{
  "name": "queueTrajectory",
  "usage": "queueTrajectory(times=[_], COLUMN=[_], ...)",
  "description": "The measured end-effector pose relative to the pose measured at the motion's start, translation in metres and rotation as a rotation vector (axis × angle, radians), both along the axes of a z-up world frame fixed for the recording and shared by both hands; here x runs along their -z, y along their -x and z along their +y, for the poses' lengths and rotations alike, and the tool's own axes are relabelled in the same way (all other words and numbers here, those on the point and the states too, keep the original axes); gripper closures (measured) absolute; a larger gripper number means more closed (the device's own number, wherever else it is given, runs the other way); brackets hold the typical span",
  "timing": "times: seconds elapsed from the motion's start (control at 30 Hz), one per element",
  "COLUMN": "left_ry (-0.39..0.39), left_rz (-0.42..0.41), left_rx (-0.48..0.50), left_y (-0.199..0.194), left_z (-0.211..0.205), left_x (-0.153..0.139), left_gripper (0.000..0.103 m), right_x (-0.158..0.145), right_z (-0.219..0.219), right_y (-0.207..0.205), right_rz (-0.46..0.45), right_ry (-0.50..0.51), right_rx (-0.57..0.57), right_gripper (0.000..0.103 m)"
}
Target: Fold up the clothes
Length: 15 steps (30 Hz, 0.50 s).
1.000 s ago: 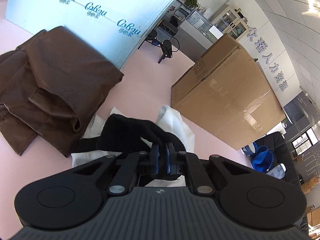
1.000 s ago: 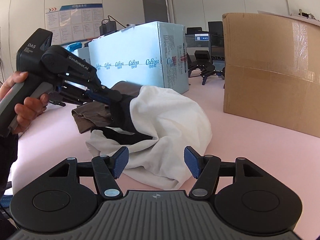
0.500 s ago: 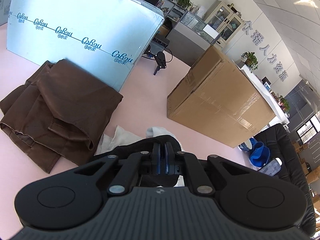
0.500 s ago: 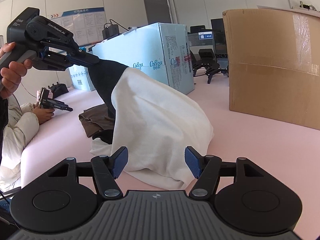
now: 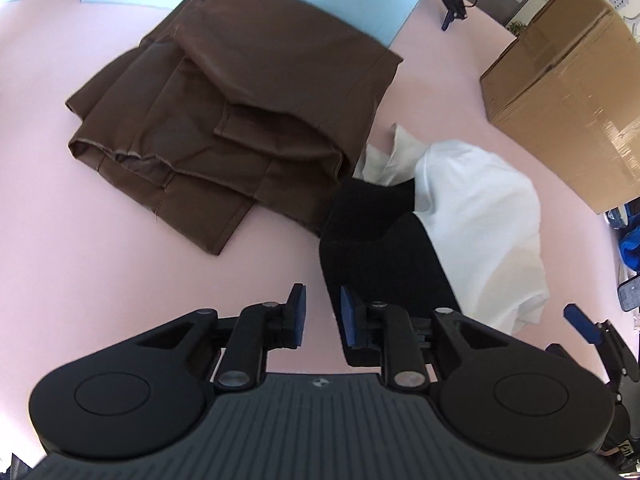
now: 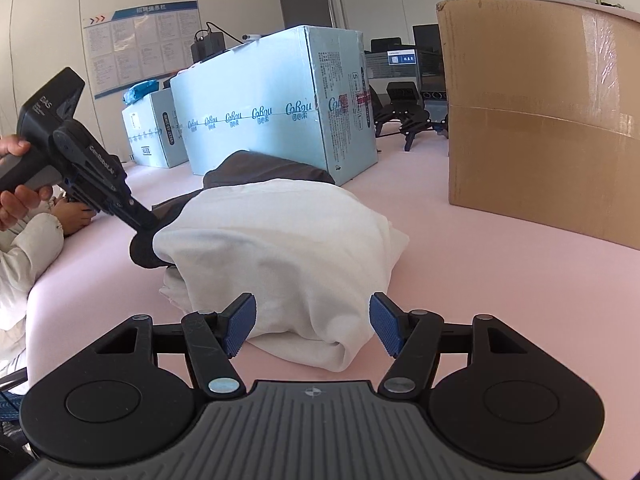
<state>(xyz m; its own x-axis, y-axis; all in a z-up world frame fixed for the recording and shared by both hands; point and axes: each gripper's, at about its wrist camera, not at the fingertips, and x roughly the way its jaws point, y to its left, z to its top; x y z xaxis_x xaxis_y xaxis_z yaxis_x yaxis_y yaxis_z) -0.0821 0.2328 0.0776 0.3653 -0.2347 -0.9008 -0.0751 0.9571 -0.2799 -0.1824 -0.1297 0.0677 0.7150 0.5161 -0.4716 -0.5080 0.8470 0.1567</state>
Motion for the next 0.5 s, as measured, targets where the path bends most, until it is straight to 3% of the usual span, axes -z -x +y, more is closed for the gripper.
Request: queueTrajectory(times=[0.07, 0.13, 0.2, 0.27, 0.33, 0.37, 0.43, 0.5], left_ry=[-0.095, -0.218, -0.337, -0.454, -0.433, -0.379, -0.281, -0.256], left_rz=[-0.065, -0.219, -0.362, -0.494, -0.574, -0.602, -0.624, -0.614], left_rx=[-0.026, -0.047, -0.061, -0.016, 0.066, 0.119, 0.222, 0.271], left_y=[0.011, 0.031, 0.055, 0.083, 0.100, 0.105, 0.107, 0.101], left_z=[0.001, 0.001, -0.008, -0.033, -0.063, -0.077, -0.106, -0.127], left_x=[0.001, -0.016, -0.035, -0.054, -0.065, -0.067, -0.060, -0.044], left_gripper=[0.072, 0.070, 0.056, 0.054, 0.054, 0.054, 0.054, 0.054], right_x=[0.001, 0.000, -0.003, -0.009, -0.012, -0.012, -0.011, -0.004], right_z=[0.001, -0.001, -0.008, -0.012, -0.011, -0.006, 0.004, 0.020], right_y=[0.001, -0.001, 0.001, 0.002, -0.001, -0.004, -0.010, -0.018], right_rz=[-0.017, -0.036, -0.091, -0.142, -0.168, -0.174, -0.175, -0.161], right_ry=[0.010, -0.006, -0.059, -0.083, -0.078, -0.065, -0.046, -0.012], right_rx=[0.005, 0.020, 0.079, 0.137, 0.163, 0.171, 0.170, 0.167], right_gripper=[0.042, 0.043, 0.045, 0.061, 0.078, 0.086, 0.090, 0.091])
